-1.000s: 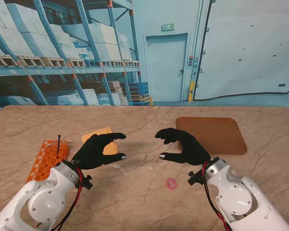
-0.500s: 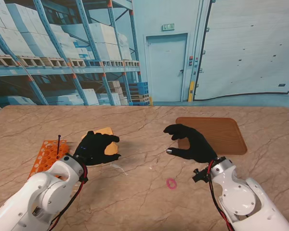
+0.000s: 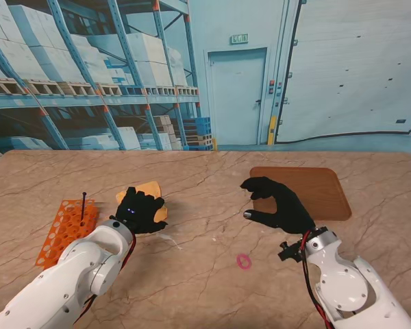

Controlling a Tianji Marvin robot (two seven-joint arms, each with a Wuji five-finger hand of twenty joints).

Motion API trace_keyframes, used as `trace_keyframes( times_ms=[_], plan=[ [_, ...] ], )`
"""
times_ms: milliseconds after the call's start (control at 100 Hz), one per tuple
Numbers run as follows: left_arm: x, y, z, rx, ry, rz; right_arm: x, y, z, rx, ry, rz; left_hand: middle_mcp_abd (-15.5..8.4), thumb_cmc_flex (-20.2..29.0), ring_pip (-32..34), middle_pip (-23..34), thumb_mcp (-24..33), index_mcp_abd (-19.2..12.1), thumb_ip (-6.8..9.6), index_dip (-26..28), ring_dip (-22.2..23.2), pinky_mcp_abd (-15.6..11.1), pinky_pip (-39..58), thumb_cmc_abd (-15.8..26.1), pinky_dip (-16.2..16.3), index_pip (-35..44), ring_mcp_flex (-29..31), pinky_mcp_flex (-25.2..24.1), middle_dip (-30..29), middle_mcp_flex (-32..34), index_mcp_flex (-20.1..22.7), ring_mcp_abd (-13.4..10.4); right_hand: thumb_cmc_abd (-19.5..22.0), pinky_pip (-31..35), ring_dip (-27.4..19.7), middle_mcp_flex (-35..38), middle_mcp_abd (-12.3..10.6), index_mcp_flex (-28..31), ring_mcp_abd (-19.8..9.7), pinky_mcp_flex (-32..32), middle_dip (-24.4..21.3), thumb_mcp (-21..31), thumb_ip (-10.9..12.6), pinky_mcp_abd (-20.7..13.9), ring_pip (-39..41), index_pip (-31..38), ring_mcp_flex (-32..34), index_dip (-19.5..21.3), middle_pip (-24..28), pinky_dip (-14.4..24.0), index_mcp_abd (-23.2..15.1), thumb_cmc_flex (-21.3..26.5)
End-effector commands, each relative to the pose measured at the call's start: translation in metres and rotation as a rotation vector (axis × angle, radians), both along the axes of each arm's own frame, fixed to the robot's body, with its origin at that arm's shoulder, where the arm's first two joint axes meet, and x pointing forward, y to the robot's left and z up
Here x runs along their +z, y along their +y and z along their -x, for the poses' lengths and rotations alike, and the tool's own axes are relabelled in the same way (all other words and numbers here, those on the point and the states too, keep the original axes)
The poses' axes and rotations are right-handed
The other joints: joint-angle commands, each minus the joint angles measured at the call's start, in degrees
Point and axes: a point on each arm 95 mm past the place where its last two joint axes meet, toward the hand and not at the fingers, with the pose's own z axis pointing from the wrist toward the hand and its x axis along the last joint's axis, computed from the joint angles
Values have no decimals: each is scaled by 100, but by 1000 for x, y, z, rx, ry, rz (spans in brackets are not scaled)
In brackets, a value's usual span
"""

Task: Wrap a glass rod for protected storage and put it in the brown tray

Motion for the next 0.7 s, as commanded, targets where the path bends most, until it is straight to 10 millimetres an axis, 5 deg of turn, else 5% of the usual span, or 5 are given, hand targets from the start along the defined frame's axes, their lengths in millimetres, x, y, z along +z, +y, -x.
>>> trace_keyframes(
  times_ms=[0,300,690],
  plan=[
    [-9,3,-2,11,11,-22,2,4,3,5,-7,-7,93,-115,72,130,117,121,-171,31,12,28,230,-229,74,203,-32,4,4,69,132,82,-65,166,55,38,-34,55,-27,-43,22,-89,129,-87,107,-2,111,17,83,46,-7,10],
    [-34,3,-14,59,9,-103,3,5,3,-4,-8,-18,69,-217,-138,132,604,136,-115,-49,-160,-49,154,-302,-4,264,-450,-170,-68,-94,8,37,-37,181,60,57,-24,67,-21,-39,26,-46,133,-82,124,11,123,19,102,43,1,13],
    [-51,0,-30,88,27,-108,3,5,3,-11,-9,-25,104,-417,-119,114,217,180,-186,-116,-156,-80,110,-256,-18,189,-563,-280,-88,-233,-114,42,14,204,78,102,-13,106,-13,-31,29,14,131,-76,170,35,146,23,129,37,8,11]
  ],
)
